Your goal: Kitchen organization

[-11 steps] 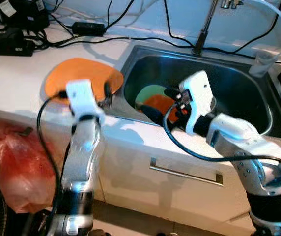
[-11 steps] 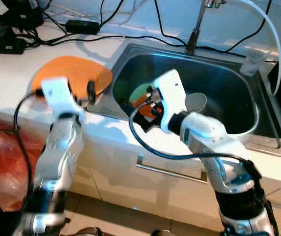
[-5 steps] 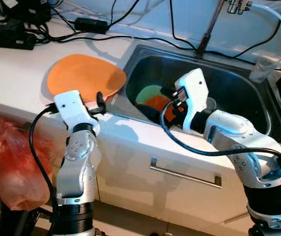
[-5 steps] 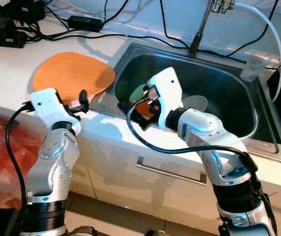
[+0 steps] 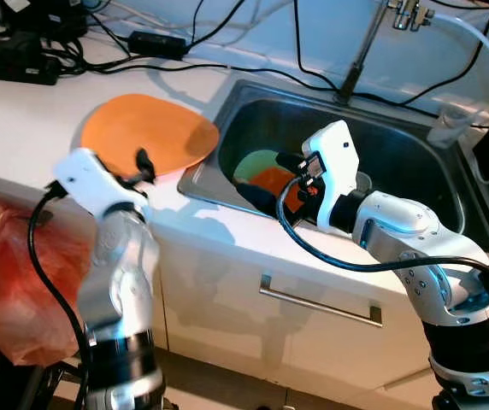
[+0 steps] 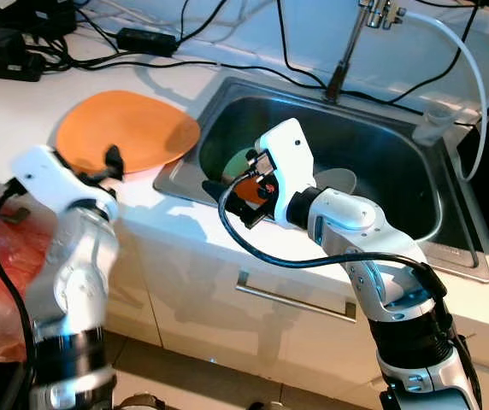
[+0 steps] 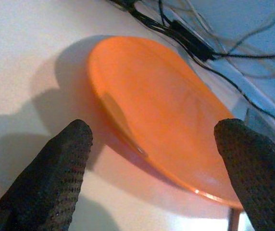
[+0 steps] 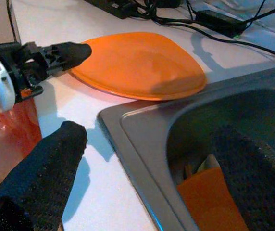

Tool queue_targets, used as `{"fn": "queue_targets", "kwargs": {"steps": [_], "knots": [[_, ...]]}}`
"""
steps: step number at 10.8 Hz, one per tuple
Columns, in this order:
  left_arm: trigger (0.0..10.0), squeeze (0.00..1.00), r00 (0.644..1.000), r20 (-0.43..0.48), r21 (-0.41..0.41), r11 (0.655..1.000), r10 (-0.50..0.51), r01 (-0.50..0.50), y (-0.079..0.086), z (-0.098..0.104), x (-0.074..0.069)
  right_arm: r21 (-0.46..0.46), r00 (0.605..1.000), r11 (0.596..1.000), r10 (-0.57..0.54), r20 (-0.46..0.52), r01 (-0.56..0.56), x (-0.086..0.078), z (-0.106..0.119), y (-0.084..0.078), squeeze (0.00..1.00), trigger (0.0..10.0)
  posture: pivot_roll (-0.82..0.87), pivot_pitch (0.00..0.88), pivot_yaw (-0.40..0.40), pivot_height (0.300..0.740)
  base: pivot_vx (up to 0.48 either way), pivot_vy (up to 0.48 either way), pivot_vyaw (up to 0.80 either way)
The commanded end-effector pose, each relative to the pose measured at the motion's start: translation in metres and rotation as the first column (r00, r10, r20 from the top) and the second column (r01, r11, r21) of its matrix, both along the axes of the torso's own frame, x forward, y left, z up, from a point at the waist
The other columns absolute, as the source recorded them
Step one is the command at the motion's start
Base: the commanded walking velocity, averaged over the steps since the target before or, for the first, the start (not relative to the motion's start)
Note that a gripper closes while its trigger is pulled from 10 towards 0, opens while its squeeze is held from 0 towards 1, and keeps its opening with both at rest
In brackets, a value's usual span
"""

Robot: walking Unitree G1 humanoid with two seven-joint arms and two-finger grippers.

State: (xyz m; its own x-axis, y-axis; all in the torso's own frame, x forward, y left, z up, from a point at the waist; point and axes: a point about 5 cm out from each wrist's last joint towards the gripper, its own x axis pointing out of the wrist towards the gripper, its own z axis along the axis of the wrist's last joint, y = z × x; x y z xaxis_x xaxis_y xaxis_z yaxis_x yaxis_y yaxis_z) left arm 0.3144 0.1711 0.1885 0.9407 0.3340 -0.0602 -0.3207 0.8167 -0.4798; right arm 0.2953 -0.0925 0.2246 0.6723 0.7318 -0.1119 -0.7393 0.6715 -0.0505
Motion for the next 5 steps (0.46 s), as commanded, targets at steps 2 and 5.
{"fn": "queue_targets", "kwargs": {"steps": [2,5], "knots": [[10.0,0.0,0.998,-0.066,-0.079,0.997,0.008,-0.013,0.001,-0.01,0.005,-0.015,1.0,1.0,-0.013,0.023,0.014,0.003,0.005,-0.004,0.0,10.0,0.03,0.049,-0.128,0.74,0.0,0.0,0.0],[10.0,0.0,0.997,-0.08,-0.197,0.98,0.004,-0.02,0.003,-0.01,0.014,-0.015,1.0,1.0,-0.018,0.025,0.018,0.002,0.006,-0.006,0.0,10.0,0.03,0.052,-0.126,0.74,0.0,0.0,0.0]]}}
